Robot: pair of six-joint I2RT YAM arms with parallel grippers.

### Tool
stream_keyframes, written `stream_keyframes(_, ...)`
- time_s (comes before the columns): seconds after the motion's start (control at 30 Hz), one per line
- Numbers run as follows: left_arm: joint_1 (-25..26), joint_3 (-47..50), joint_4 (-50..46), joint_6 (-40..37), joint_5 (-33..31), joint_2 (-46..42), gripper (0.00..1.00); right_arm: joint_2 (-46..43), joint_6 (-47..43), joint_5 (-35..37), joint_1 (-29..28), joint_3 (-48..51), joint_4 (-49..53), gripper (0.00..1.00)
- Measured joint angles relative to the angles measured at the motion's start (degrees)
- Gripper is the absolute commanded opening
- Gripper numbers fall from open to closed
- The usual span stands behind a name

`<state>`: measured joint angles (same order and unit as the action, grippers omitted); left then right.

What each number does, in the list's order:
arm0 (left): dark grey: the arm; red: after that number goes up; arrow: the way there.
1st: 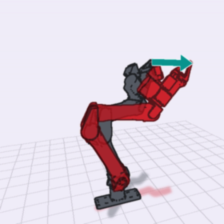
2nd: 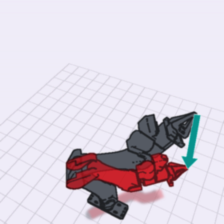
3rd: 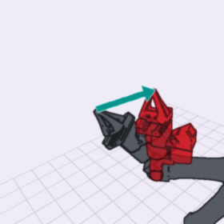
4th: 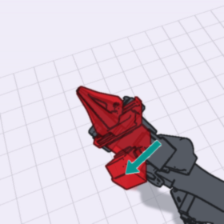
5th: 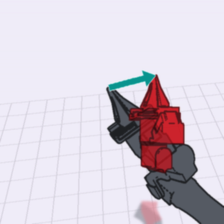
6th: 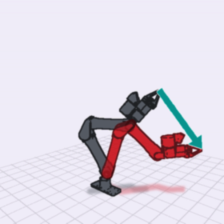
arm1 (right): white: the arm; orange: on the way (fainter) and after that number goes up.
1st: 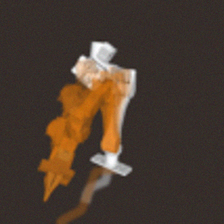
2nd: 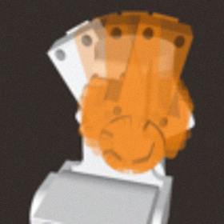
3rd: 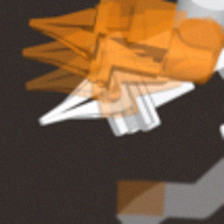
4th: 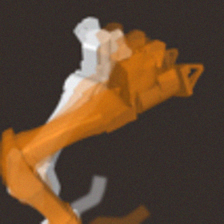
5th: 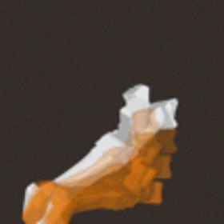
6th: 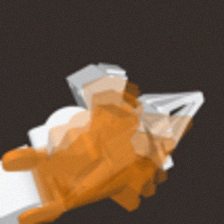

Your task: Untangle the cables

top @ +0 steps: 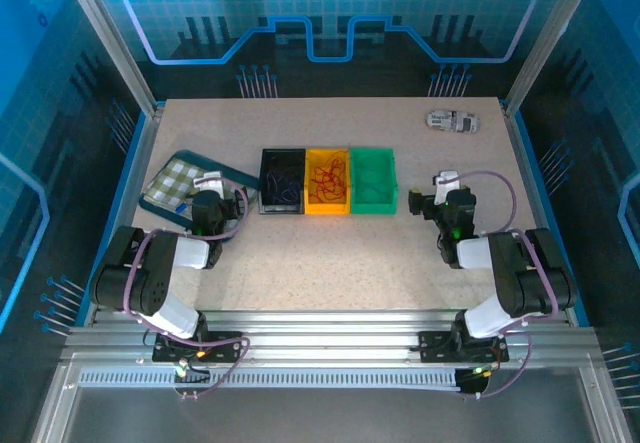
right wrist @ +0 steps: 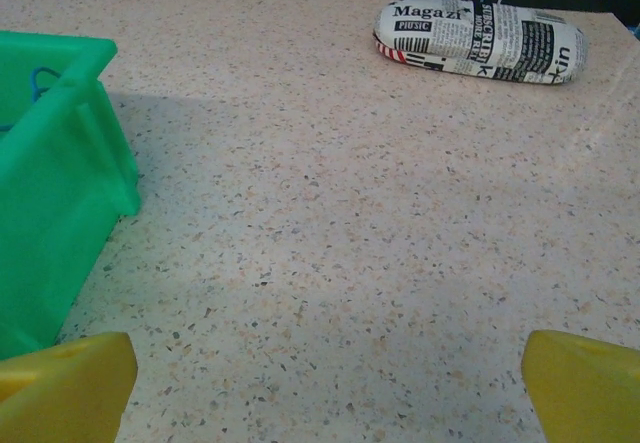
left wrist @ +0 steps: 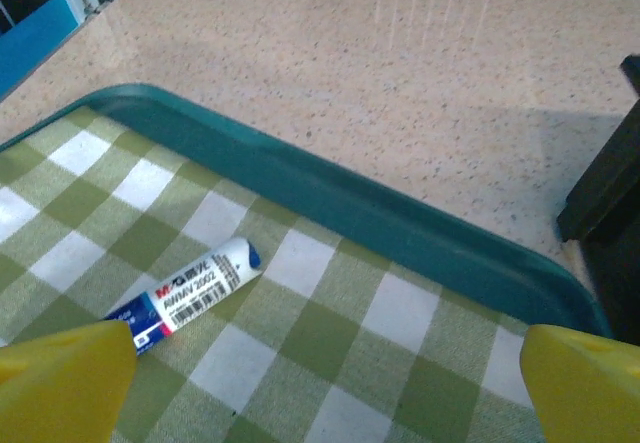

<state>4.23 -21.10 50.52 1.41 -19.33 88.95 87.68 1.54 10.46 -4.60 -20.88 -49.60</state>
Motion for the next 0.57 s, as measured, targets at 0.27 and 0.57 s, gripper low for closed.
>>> stream_keyframes(0.27,0.00,0.00,2.08,-0.31,1.25,0.00,0.99,0.02,-1.18,-3.96,0.17,-1.25,0.81,1.00)
stream_keyframes(0.57,-0.07,0.00,2.14,-0.31,1.36,0.00,0.99,0.04,-1.46,-6.62,0.70,-1.73,1.14,1.00)
